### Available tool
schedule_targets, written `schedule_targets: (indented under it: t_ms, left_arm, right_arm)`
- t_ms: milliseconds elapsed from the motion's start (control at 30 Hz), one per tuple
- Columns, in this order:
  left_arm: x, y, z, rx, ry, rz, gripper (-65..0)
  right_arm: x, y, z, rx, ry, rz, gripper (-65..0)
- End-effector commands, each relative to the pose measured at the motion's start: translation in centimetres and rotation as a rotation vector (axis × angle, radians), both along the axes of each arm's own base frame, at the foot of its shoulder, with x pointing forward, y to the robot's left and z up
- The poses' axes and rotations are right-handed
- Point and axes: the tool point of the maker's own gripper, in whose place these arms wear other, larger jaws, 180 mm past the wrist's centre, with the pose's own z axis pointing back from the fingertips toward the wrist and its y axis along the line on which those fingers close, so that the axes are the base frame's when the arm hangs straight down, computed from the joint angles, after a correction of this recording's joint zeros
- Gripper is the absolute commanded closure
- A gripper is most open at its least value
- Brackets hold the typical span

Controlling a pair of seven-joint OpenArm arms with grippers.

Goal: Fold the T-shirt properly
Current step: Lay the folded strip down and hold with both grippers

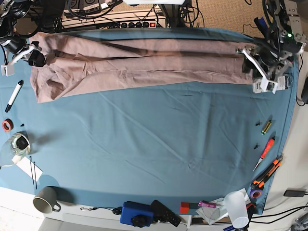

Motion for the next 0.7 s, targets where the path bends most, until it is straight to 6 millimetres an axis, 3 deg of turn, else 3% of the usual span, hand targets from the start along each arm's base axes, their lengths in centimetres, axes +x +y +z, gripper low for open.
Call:
schedule_targets:
  t_ms: [0,333,467,600,667]
  left_arm:
    - [0.6,0.1,0.4,-0.005,-0.033,0.007,-31.4]
    - [-0.8,2.0,-5.1,-0.039,0.135,0.129,-31.4]
    - [-2.2,0.4,-6.8,-0.154,0.247,0.106,-31.4]
    - [-2.9,-0.7,-6.9,-0.212,0.288,0.089,-31.3]
    - [-3.1,-1.1,-6.8,-0.236,0.3,0.082,-27.8]
  right_arm:
    - [0.5,-0.7,1.3,-0.03,-0.036,0.005,-17.6]
    - [0.6,-0.7,1.3,-0.03,-0.036,0.005,-17.6]
    - [0.6,-0.7,1.3,-0.03,-0.036,0.005,-17.6]
    - [0.6,-0.7,1.3,-0.03,-0.036,0.005,-17.6]
    - [0.6,-0.7,1.3,-0.03,-0.037,0.005,-17.6]
